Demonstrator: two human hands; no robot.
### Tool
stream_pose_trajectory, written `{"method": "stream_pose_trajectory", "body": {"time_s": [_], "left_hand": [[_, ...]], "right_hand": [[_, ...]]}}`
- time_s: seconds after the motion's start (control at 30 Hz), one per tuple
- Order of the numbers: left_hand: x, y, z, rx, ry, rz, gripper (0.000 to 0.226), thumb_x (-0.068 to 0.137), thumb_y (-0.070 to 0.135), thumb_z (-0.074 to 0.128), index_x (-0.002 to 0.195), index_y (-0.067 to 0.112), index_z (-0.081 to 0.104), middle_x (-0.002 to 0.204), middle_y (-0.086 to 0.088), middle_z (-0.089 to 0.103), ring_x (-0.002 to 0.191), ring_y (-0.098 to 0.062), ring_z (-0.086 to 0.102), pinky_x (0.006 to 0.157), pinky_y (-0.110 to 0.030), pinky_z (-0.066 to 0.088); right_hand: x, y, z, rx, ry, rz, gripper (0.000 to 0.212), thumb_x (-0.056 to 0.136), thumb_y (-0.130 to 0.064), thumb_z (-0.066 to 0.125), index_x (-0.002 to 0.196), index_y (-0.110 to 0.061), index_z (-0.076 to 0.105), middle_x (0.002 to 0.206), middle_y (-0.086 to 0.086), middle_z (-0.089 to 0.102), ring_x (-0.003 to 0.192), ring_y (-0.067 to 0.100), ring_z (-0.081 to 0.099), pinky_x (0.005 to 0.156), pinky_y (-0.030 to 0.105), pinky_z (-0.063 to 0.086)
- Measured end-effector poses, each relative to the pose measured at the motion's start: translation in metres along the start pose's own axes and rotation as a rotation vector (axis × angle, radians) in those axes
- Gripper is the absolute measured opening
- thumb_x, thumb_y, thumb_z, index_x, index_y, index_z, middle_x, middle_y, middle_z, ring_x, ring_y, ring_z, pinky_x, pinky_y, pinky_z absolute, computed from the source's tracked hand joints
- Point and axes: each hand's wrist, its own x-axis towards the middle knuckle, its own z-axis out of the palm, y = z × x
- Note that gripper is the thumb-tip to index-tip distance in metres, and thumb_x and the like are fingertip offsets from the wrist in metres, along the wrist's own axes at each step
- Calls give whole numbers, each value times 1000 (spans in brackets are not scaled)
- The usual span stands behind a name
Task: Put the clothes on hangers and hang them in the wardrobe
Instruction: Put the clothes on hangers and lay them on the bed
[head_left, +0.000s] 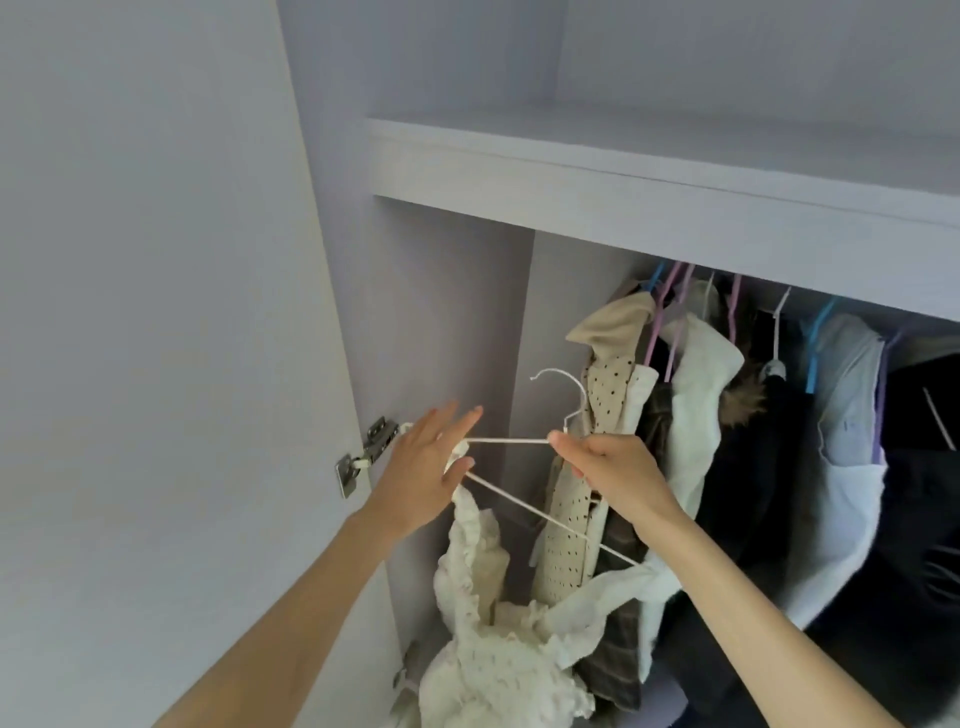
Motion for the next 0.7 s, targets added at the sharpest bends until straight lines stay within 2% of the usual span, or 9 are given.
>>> {"method": "stream_pose_trajectory", "body": {"time_s": [0.03, 0.1, 0.13, 0.2, 0.27, 0.37, 0.5, 0.6, 0.7], "left_hand": [[-7, 5, 0, 21, 10, 7, 45, 96, 28, 46, 140, 23, 38, 145, -8, 39, 137, -29, 28, 111, -40, 21], [-28, 17, -6, 13, 58, 55, 40, 94, 41, 38, 115, 18, 63, 112, -7, 63, 115, -30, 52, 100, -36, 33], [-42, 22, -10, -9, 97, 75, 46, 92, 47, 33, 98, 16, 67, 93, -3, 66, 97, -26, 58, 90, -35, 40], [-78, 31, -21, -26, 193, 52, 57, 93, 57, 28, 80, 16, 65, 73, 4, 62, 75, -16, 54, 71, -28, 43], [-119, 41, -36, 58, 330, -18, 59, 93, 59, 25, 77, 19, 67, 68, 7, 60, 71, -8, 46, 60, -24, 41], [-191, 56, -60, 215, 482, -182, 52, 91, 59, 32, 72, 23, 65, 64, 11, 50, 68, -6, 42, 45, -24, 37], [-290, 84, -92, 335, 668, -399, 43, 86, 53, 47, 65, 18, 61, 62, 12, 45, 60, -4, 37, 47, -17, 31], [-359, 110, -112, 334, 853, -539, 42, 83, 50, 55, 61, 14, 60, 61, 17, 37, 56, -2, 33, 51, -13, 29], [-422, 138, -130, 303, 1047, -686, 43, 80, 51, 59, 59, 15, 61, 59, 19, 36, 51, -1, 35, 50, -15, 29]], "right_hand": [[-6, 1, -2, -32, -15, -48, 55, 82, -52, 58, 47, -17, 34, 40, -11, 34, 45, 7, 32, 56, 25, 29], [-18, 0, -5, -50, -61, -146, 59, 82, -51, 60, 45, -19, 27, 43, -8, 27, 45, 8, 27, 56, 27, 26], [-25, -2, -4, -31, -86, -181, 61, 82, -49, 61, 41, -18, 27, 43, -8, 26, 44, 7, 26, 55, 26, 25], [-38, -9, -1, 8, -147, -242, 62, 82, -45, 63, 36, -18, 30, 40, -8, 28, 43, 6, 26, 54, 26, 25], [-51, -20, 6, 19, -239, -313, 59, 82, -45, 63, 37, -18, 35, 40, -7, 31, 44, 7, 29, 56, 27, 26], [-81, -39, 29, 25, -387, -453, 54, 81, -46, 62, 41, -16, 40, 40, -6, 33, 47, 9, 31, 54, 23, 27], [-136, -74, 73, 22, -550, -641, 60, 79, -51, 62, 52, 1, 45, 42, -3, 28, 47, 9, 24, 50, 22, 23], [-186, -107, 102, 63, -667, -799, 54, 75, -51, 61, 53, -2, 56, 36, -8, 36, 42, 8, 32, 48, 17, 26], [-240, -138, 126, 136, -760, -987, 48, 73, -58, 55, 59, -14, 65, 43, -12, 49, 45, 4, 43, 50, 16, 30]]}}
